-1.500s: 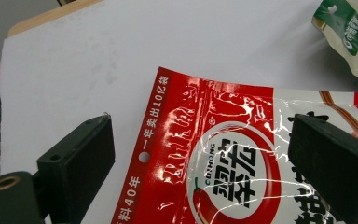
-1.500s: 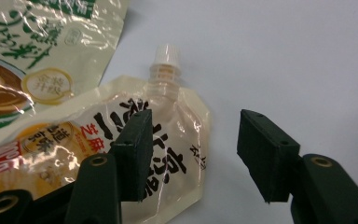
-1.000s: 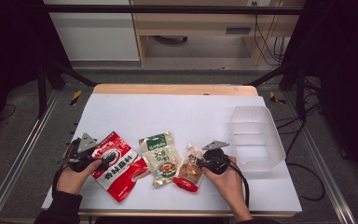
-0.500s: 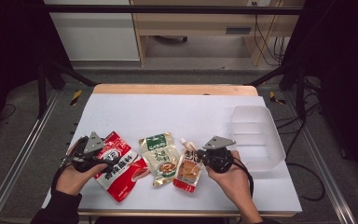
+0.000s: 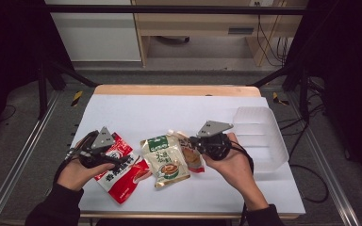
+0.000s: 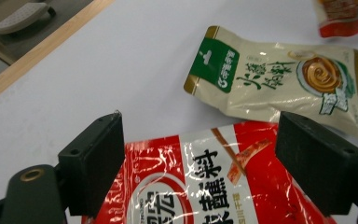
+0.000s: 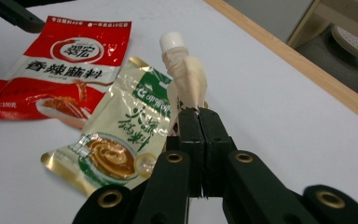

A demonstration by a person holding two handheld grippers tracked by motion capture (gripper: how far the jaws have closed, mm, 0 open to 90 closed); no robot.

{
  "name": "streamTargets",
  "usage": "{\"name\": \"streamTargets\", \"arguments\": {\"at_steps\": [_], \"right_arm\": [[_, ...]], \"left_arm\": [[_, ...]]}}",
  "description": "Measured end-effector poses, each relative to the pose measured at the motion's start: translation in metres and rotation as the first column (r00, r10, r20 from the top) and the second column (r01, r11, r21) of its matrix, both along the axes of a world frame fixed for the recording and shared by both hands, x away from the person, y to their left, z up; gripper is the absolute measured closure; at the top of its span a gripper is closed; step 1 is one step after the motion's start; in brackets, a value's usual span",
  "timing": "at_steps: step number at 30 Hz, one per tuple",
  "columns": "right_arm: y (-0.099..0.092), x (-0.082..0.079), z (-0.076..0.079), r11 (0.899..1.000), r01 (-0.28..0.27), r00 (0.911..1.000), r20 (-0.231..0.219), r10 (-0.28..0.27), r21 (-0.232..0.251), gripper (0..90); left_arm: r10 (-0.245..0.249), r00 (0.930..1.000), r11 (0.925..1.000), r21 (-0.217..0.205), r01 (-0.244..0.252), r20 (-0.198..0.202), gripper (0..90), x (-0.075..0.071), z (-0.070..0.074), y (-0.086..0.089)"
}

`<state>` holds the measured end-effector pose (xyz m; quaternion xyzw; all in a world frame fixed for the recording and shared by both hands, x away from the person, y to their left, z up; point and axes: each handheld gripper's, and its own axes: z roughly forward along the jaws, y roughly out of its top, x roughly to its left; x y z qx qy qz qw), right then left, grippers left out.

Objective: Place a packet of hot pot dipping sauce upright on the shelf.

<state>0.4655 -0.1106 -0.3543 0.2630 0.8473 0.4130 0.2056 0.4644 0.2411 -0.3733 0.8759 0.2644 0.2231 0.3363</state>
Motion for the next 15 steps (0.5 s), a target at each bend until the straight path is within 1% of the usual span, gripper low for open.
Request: {"name": "streamTargets", "arguments": {"at_steps": [1,2,4,5,7,8,9,10,11,12,15], "right_arm": [[0.003,0.008,0.004,1.000,-0.010,0.9999,0.007,0.010,0.000,89.9],[0.003,0.008,0.004,1.000,-0.010,0.9999,0.007,0.010,0.000,89.9],[0.006,0.014,0.007,1.000,-0.021,0.9997,0.012,0.020,0.006,89.9],[0.009,0.019,0.012,0.999,-0.031,0.9993,0.021,0.031,0.013,89.9],[0.013,0.023,0.014,0.998,-0.051,0.9985,0.020,0.050,0.024,89.9],[0.013,0.023,0.014,0.998,-0.051,0.9985,0.020,0.050,0.024,89.9],[0.018,0.025,0.015,0.997,-0.070,0.9974,0.020,0.069,0.033,89.8],[0.018,0.025,0.015,0.997,-0.070,0.9974,0.020,0.069,0.033,89.8],[0.024,0.027,0.015,0.995,-0.086,0.9963,0.014,0.085,0.057,89.9],[0.024,0.027,0.015,0.995,-0.086,0.9963,0.014,0.085,0.057,89.9],[0.035,0.027,0.015,0.991,-0.112,0.9937,0.013,0.112,0.072,89.8]], "left_arm": [[-0.011,0.9999,0.9999,-0.002,0.011,-0.001,17.7,0.005,0.005,-0.005],[-0.011,0.9999,0.9999,-0.002,0.011,-0.001,18.1,0.005,0.005,-0.005],[-0.027,0.9996,0.9996,0.003,0.027,-0.004,18.6,0.011,0.011,-0.011],[-0.046,0.9989,0.9988,0.018,0.046,-0.002,20.3,0.016,0.016,-0.017],[-0.052,0.9986,0.9984,0.020,0.052,-0.002,21.2,0.018,0.018,-0.020],[-0.057,0.9984,0.9981,0.021,0.057,-0.003,21.2,0.021,0.021,-0.023],[-0.066,0.9978,0.9976,0.021,0.066,-0.008,22.7,0.024,0.023,-0.026],[-0.073,0.9973,0.9971,0.021,0.073,-0.015,22.7,0.027,0.025,-0.030],[-0.081,0.9966,0.9963,0.029,0.081,-0.015,23.3,0.028,0.026,-0.033],[-0.093,0.9955,0.9951,0.032,0.094,-0.014,23.3,0.029,0.028,-0.037],[-0.118,0.9930,0.9926,0.027,0.118,-0.004,26.2,0.032,0.033,-0.045]]}}
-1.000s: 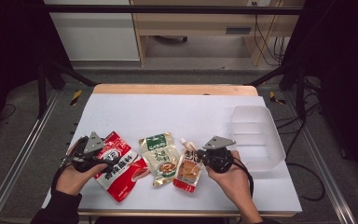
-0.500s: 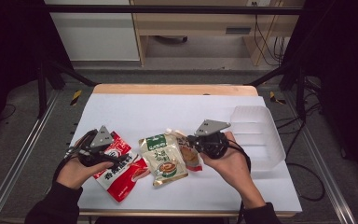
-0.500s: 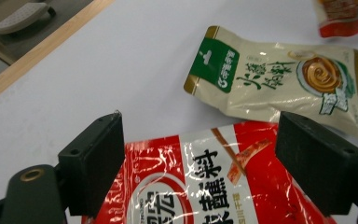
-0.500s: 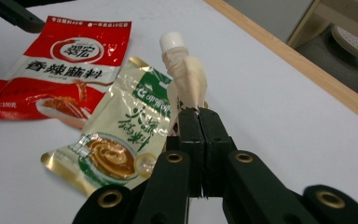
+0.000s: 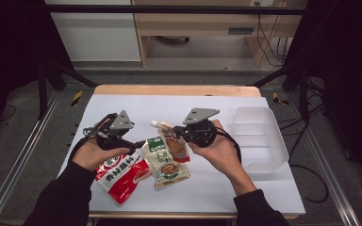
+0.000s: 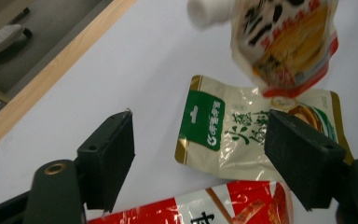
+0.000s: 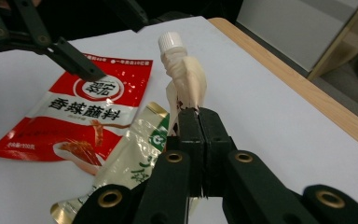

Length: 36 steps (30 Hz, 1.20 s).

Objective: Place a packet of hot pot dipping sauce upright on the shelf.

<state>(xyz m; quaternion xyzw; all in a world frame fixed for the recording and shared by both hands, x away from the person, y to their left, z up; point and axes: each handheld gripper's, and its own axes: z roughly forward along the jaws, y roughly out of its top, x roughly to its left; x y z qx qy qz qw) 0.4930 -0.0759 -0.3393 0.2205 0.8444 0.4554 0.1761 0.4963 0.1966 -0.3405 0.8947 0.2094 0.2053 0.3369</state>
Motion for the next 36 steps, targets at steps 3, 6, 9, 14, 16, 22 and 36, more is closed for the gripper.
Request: {"name": "streamTargets", "arguments": {"at_steps": [3,6,9,14,16,22,36], "right_arm": [[0.008,0.000,0.000,1.000,-0.022,0.9998,0.000,0.022,-0.002,89.8],[0.017,-0.001,0.000,0.999,-0.041,0.9992,-0.001,0.041,0.004,89.8],[0.024,-0.002,-0.001,0.998,-0.057,0.9983,-0.004,0.057,0.004,89.8],[0.032,-0.004,-0.001,0.997,-0.075,0.9971,-0.016,0.075,0.018,89.8],[0.034,-0.005,0.000,0.997,-0.080,0.9966,-0.016,0.081,0.023,89.8],[0.037,-0.005,-0.001,0.996,-0.084,0.9962,-0.018,0.085,0.024,89.8],[0.024,-0.005,-0.002,0.998,-0.041,0.9990,-0.017,0.042,0.038,89.6]], "left_arm": [[-0.024,0.9997,0.9996,-0.016,0.024,0.005,28.8,0.002,0.003,-0.004],[-0.038,0.9992,0.9991,-0.021,0.038,0.012,33.0,0.004,0.006,-0.006],[-0.057,0.9983,0.9981,-0.022,0.057,0.013,37.1,0.005,0.008,-0.008],[-0.070,0.9973,0.9972,-0.024,0.070,0.022,44.2,0.008,0.011,-0.008],[-0.076,0.9970,0.9970,-0.018,0.076,0.018,48.2,0.008,0.011,-0.007],[-0.084,0.9964,0.9959,-0.033,0.084,-0.009,54.6,0.011,0.011,-0.005],[-0.125,0.9898,0.9920,-0.026,0.123,-0.068,72.0,0.008,0.019,-0.015]]}}
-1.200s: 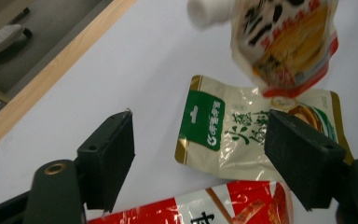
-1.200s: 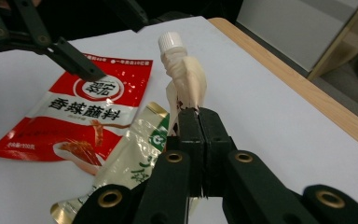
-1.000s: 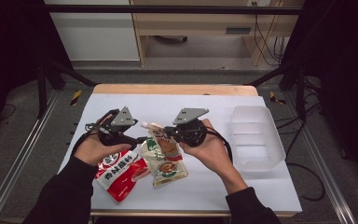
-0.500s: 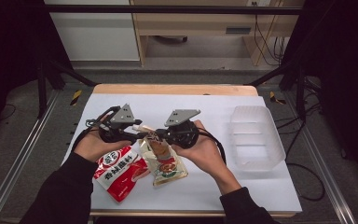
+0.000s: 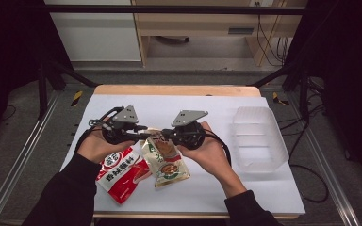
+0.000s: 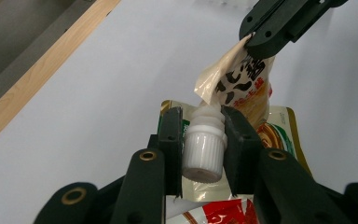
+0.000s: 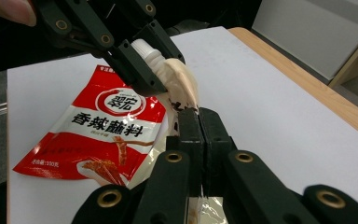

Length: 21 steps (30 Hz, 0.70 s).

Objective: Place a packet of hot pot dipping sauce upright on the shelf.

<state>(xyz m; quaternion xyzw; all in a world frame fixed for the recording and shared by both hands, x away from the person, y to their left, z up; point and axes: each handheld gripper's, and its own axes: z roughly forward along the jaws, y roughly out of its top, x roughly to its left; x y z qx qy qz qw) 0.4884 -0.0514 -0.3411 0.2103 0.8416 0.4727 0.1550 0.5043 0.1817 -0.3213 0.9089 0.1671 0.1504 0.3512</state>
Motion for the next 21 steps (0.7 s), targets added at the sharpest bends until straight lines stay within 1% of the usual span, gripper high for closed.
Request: {"name": "streamTargets", "arguments": {"at_steps": [1,2,5,7,8,9,10,11,13,14,15,16,17,18,19,20,21], "right_arm": [[0.000,0.000,0.000,1.000,0.000,1.0000,0.000,0.000,0.000,89.6],[-0.001,0.000,0.001,1.000,0.004,1.0000,0.002,-0.004,-0.002,89.5],[-0.004,-0.002,0.002,1.000,0.018,0.9998,0.009,-0.018,-0.007,89.2],[-0.006,-0.003,0.004,0.999,0.019,0.9997,0.018,-0.019,-0.028,88.9],[-0.008,-0.004,0.005,0.999,0.026,0.9995,0.021,-0.025,-0.048,88.6],[-0.008,-0.004,0.005,0.999,0.026,0.9995,0.021,-0.025,-0.048,88.6],[-0.010,-0.005,0.006,0.998,0.028,0.9994,0.020,-0.026,-0.061,88.3],[-0.010,-0.005,0.006,0.998,0.028,0.9994,0.020,-0.026,-0.061,88.3],[-0.012,-0.005,0.008,0.995,0.024,0.9995,0.023,-0.021,-0.094,87.5],[-0.012,-0.005,0.008,0.994,0.023,0.9995,0.026,-0.020,-0.106,87.0],[-0.012,-0.005,0.008,0.994,0.023,0.9995,0.026,-0.020,-0.106,87.0],[-0.012,-0.005,0.010,0.992,0.019,0.9995,0.028,-0.016,-0.128,85.2],[-0.012,-0.005,0.010,0.992,0.019,0.9995,0.028,-0.016,-0.128,85.2],[-0.012,-0.003,0.012,0.986,0.013,0.9996,0.027,-0.008,-0.164,82.0],[-0.012,-0.003,0.012,0.986,0.013,0.9996,0.027,-0.008,-0.164,82.0],[-0.012,-0.001,0.014,0.977,0.008,0.9995,0.032,-0.001,-0.212,75.7],[-0.012,-0.001,0.014,0.977,0.008,0.9995,0.032,-0.001,-0.212,75.7]], "left_arm": [[0.000,1.0000,1.0000,0.000,0.000,0.000,72.3,0.000,0.000,0.000],[-0.004,1.0000,1.0000,0.009,0.004,-0.003,72.3,0.000,0.002,-0.002],[-0.011,0.9999,0.9990,0.043,0.011,-0.002,72.7,0.000,0.010,-0.008],[-0.024,0.9997,0.9968,0.076,0.024,0.000,72.9,-0.001,0.015,-0.014],[-0.028,0.9996,0.9964,0.080,0.028,-0.002,73.2,-0.002,0.017,-0.019],[-0.028,0.9996,0.9964,0.080,0.028,-0.002,73.3,-0.002,0.017,-0.019],[-0.040,0.9992,0.9947,0.095,0.040,-0.002,73.4,-0.002,0.020,-0.021],[-0.040,0.9992,0.9947,0.095,0.040,-0.002,73.4,-0.002,0.020,-0.021],[-0.041,0.9991,0.9946,0.095,0.042,-0.007,73.6,-0.003,0.022,-0.025],[-0.050,0.9987,0.9930,0.106,0.050,-0.003,73.6,-0.003,0.024,-0.026],[-0.050,0.9987,0.9930,0.106,0.050,-0.003,73.7,-0.003,0.024,-0.026],[-0.058,0.9983,0.9922,0.110,0.058,-0.007,73.8,-0.003,0.025,-0.028],[-0.058,0.9983,0.9922,0.110,0.058,-0.007,73.8,-0.003,0.025,-0.028],[-0.064,0.9980,0.9911,0.117,0.064,-0.005,73.8,-0.004,0.024,-0.029],[-0.064,0.9980,0.9911,0.117,0.064,-0.005,73.9,-0.004,0.024,-0.029],[-0.064,0.9980,0.9893,0.131,0.064,-0.003,73.9,-0.004,0.024,-0.030],[-0.064,0.9980,0.9893,0.131,0.064,-0.003,74.0,-0.004,0.024,-0.030]]}}
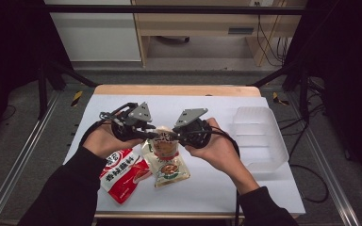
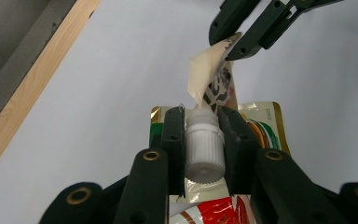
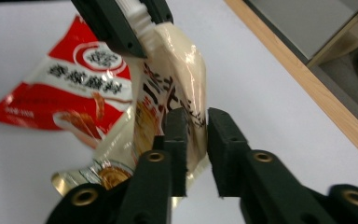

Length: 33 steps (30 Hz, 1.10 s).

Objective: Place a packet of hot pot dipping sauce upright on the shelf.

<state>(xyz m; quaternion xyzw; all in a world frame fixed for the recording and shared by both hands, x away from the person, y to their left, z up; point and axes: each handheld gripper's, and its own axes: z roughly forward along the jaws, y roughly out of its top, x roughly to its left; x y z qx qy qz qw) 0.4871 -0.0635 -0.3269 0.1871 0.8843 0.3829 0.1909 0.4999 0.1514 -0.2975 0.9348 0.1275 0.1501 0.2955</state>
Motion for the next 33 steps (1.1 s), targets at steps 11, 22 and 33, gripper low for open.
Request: {"name": "streamTargets", "arguments": {"at_steps": [11,22,33], "right_arm": [[0.012,0.010,0.012,0.983,-0.056,0.9974,0.035,0.063,-0.174,36.4],[0.024,0.024,0.010,0.972,-0.129,0.9912,-0.053,0.121,-0.197,43.9],[0.029,0.030,0.009,0.967,-0.170,0.9830,-0.102,0.153,-0.188,77.4]], "left_arm": [[-0.007,1.0000,0.9999,-0.008,0.007,0.004,74.1,0.001,0.000,0.003],[-0.024,0.9997,0.9997,0.003,0.023,0.008,74.0,0.001,0.000,0.004],[-0.026,0.9997,0.9996,-0.009,0.026,0.004,74.0,0.001,-0.001,0.004]]}}
